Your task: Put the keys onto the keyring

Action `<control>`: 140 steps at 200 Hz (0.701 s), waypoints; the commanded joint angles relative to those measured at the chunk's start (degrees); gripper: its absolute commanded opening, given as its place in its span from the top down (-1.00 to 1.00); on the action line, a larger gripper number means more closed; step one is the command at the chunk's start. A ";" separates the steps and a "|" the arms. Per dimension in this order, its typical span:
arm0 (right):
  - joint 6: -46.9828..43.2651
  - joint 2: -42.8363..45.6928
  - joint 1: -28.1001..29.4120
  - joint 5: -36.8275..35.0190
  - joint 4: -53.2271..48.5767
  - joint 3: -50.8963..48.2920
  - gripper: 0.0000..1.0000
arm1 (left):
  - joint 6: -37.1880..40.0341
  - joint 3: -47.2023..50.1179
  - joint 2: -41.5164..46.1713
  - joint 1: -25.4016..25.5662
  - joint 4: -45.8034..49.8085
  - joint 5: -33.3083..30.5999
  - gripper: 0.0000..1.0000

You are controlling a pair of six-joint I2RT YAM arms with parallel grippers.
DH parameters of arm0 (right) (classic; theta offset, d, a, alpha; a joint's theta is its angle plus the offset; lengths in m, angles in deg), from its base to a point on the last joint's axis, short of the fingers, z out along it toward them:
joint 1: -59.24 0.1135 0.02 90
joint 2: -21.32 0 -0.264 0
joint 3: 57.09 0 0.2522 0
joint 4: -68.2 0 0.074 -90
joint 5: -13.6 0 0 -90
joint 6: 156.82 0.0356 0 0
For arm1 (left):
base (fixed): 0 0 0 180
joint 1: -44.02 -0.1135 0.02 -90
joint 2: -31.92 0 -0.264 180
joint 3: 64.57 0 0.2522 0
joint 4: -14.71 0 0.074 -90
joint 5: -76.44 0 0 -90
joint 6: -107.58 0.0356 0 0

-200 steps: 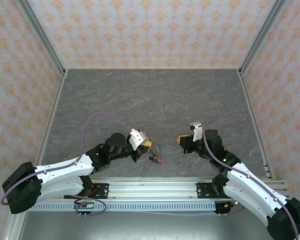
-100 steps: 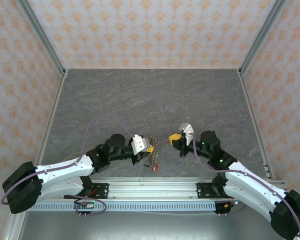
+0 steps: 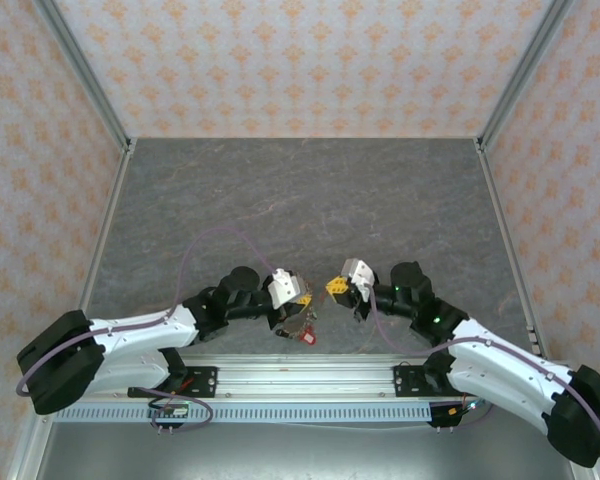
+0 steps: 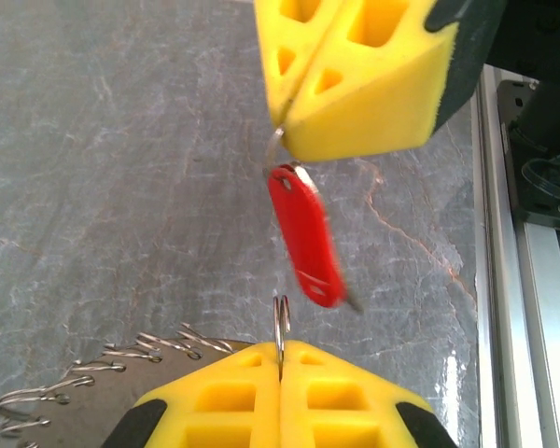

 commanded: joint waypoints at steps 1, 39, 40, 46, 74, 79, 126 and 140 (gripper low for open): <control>-0.82 1.34 0.49 3.08 -1.10 1.52 1.00 | -0.72 -0.17 3.03 0.30 -1.91 -2.15 1.00; 0.75 -0.16 0.96 6.43 -0.61 2.11 1.00 | -1.70 0.47 3.82 0.30 -1.60 -3.21 1.00; 0.76 -0.21 0.97 6.34 -0.49 2.11 1.00 | -1.74 0.47 3.81 0.30 -1.62 -3.22 1.00; 0.67 -0.41 1.15 6.18 -0.18 2.11 1.00 | -1.97 0.46 3.67 0.30 -1.71 -3.34 1.00; 0.75 -1.59 1.49 6.49 1.92 2.29 1.00 | -2.26 -0.03 2.80 0.30 -1.72 -3.76 1.00; 0.76 -1.79 1.51 6.62 2.23 2.36 1.00 | -2.22 -0.18 2.73 0.32 -1.64 -3.81 1.00; 0.84 -4.01 1.91 6.06 4.77 3.11 1.00 | -1.23 -2.00 1.32 0.30 0.38 -3.55 1.00; 1.03 -4.92 1.95 6.43 5.84 3.38 1.00 | -1.16 -2.00 1.08 0.30 -0.13 -3.72 1.00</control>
